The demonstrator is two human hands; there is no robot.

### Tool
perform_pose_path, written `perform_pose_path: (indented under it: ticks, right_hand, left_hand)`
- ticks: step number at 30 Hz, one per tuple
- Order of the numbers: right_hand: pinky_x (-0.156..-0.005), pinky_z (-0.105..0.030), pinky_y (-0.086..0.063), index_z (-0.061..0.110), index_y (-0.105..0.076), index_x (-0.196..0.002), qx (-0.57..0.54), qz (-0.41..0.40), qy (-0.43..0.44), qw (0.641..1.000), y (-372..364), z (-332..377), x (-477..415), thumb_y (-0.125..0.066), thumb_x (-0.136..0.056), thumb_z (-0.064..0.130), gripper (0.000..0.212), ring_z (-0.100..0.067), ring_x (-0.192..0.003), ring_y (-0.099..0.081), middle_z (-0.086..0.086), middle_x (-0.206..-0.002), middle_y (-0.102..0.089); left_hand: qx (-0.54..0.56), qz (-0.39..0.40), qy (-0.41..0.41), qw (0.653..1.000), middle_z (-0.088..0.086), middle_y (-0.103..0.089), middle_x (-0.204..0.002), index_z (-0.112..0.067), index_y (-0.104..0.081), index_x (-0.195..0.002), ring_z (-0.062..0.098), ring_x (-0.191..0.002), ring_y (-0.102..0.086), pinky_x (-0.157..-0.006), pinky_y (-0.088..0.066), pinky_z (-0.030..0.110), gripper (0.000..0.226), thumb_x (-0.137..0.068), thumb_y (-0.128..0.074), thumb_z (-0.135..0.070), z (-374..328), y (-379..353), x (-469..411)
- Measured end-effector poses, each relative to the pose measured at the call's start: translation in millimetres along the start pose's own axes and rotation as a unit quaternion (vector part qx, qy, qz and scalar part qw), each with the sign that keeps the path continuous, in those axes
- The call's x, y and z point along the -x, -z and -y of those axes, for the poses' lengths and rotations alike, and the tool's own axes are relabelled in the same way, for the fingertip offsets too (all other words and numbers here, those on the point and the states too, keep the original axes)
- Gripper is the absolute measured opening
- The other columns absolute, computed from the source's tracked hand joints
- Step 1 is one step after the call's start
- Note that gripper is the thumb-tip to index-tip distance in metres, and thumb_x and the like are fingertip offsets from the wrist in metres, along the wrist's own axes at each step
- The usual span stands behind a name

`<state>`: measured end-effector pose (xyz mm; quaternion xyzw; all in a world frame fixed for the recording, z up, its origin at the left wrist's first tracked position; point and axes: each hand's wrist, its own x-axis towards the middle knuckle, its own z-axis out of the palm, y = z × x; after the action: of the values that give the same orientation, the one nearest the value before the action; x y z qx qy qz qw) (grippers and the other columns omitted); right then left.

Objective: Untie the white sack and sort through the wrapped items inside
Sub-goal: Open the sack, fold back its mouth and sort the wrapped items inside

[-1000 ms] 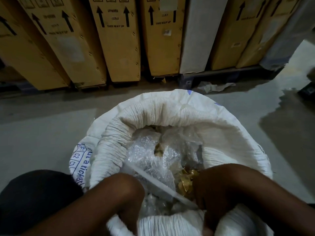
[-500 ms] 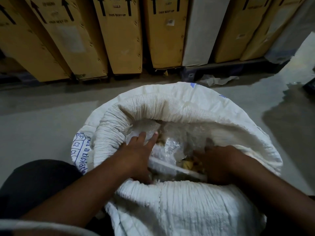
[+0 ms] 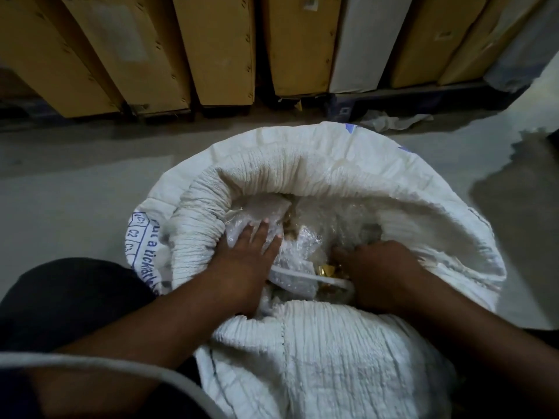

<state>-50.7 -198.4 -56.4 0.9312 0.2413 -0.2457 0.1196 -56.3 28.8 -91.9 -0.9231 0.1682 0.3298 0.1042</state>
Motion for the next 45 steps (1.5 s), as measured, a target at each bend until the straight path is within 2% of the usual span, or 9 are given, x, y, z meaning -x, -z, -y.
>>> perform_pose_path:
  ticks: [7, 13, 20, 23, 28, 33, 37, 41, 45]
  right_hand:
    - [-0.072, -0.032, -0.052, 0.037, -0.055, -0.125, -0.054, -0.11, -0.031, 0.992, -21.7, -1.8, -21.7, -0.042, -0.079, 0.085, 0.068, -0.025, -0.094, -0.073, 0.003, -0.105, -0.075]
    - [-0.081, -0.039, -0.056, 0.03, -0.057, -0.128, -0.119, -0.192, -0.115, 0.967, -5.8, -19.6, -44.0, -0.058, -0.082, 0.068, 0.06, -0.028, -0.102, -0.07, -0.002, -0.117, -0.07]
    - [-0.098, -0.043, -0.05, 0.029, -0.029, -0.149, -0.104, -0.201, 0.002, 0.974, 17.0, -13.6, -30.2, -0.063, -0.063, 0.078, 0.104, -0.028, -0.129, -0.046, -0.005, -0.142, -0.04]
    - [-0.123, -0.047, -0.026, 0.033, -0.006, -0.161, -0.118, -0.221, 0.017, 0.968, 17.6, -16.4, -19.5, -0.049, -0.063, 0.088, 0.12, -0.028, -0.155, -0.012, -0.006, -0.169, -0.01]
    - [-0.123, -0.061, -0.004, 0.043, 0.027, -0.154, -0.192, -0.105, -0.044, 0.975, -21.3, -7.3, -47.9, -0.05, -0.058, 0.098, 0.135, -0.028, -0.155, 0.024, 0.002, -0.165, 0.035]
    - [-0.122, -0.063, -0.005, 0.041, 0.017, -0.158, -0.175, -0.038, -0.032, 0.983, -35.5, 7.5, -54.4, -0.05, -0.058, 0.095, 0.132, -0.029, -0.157, 0.017, 0.0, -0.17, 0.021]
    - [-0.125, -0.053, -0.018, 0.032, 0.012, -0.161, -0.118, 0.031, 0.018, 0.992, -32.4, 25.8, -37.4, -0.055, -0.071, 0.087, 0.124, -0.031, -0.158, -0.012, -0.01, -0.172, 0.005]
    - [-0.115, -0.039, -0.042, 0.041, -0.012, -0.159, -0.15, 0.082, 0.059, 0.983, -30.2, 24.0, -33.0, -0.059, -0.07, 0.085, 0.11, -0.031, -0.14, -0.049, -0.003, -0.162, -0.037]
    - [-0.11, -0.039, -0.048, 0.048, -0.03, -0.148, -0.191, 0.127, 0.128, 0.965, -30.3, 20.6, -31.8, -0.055, -0.068, 0.082, 0.091, -0.024, -0.131, -0.059, 0.004, -0.144, -0.06]
  left_hand:
    - [0.053, -0.075, -0.018, 0.996, 0.008, 0.039, -0.164, -0.028, 0.031, -0.157, 0.037, -0.158, 0.018, -0.122, -0.004, 0.07, 0.137, -0.081, -0.083, -0.04, 3.1, -11.9, -22.0]
    - [0.193, -0.267, 0.009, 0.944, 0.002, 0.016, -0.171, -0.038, 0.015, -0.159, 0.038, -0.159, 0.0, -0.122, -0.027, 0.063, 0.142, -0.063, -0.086, -0.063, 19.7, 8.8, -35.2]
    - [0.166, -0.315, -0.049, 0.933, -0.001, 0.023, -0.171, -0.033, 0.023, -0.16, 0.027, -0.16, 0.005, -0.127, -0.015, 0.051, 0.143, -0.065, -0.073, -0.081, 5.2, 15.4, -21.5]
    - [0.109, -0.343, -0.074, 0.93, -0.002, 0.032, -0.168, -0.03, 0.028, -0.158, 0.022, -0.157, 0.023, -0.128, 0.005, 0.052, 0.133, -0.074, -0.06, -0.085, -4.5, 15.6, -22.4]
    - [0.119, -0.227, -0.01, 0.967, 0.002, 0.034, -0.167, -0.026, 0.025, -0.16, 0.029, -0.158, 0.022, -0.123, 0.014, 0.054, 0.136, -0.061, -0.037, -0.096, -3.2, -9.3, -42.1]
    - [0.135, -0.091, -0.01, 0.987, 0.007, 0.043, -0.162, -0.034, 0.025, -0.159, 0.033, -0.156, 0.026, -0.125, 0.008, 0.062, 0.134, -0.072, -0.065, -0.083, -4.9, -21.2, -37.9]
    - [0.079, -0.013, -0.058, 0.995, 0.014, 0.04, -0.163, -0.03, 0.017, -0.162, 0.042, -0.157, 0.016, -0.126, -0.001, 0.061, 0.128, -0.079, -0.073, -0.069, -16.0, -15.8, -21.7]
    - [0.048, -0.008, -0.11, 0.993, 0.015, 0.002, -0.172, -0.029, -0.017, -0.163, 0.041, -0.15, -0.03, -0.121, -0.032, 0.052, 0.11, -0.077, -0.077, -0.062, -21.6, -9.9, -10.1]
    - [0.107, 0.013, -0.17, 0.98, 0.0, -0.054, -0.137, -0.026, -0.058, -0.132, 0.024, -0.109, -0.066, -0.094, -0.057, 0.039, 0.071, -0.073, -0.08, -0.058, -13.7, 0.7, 0.5]
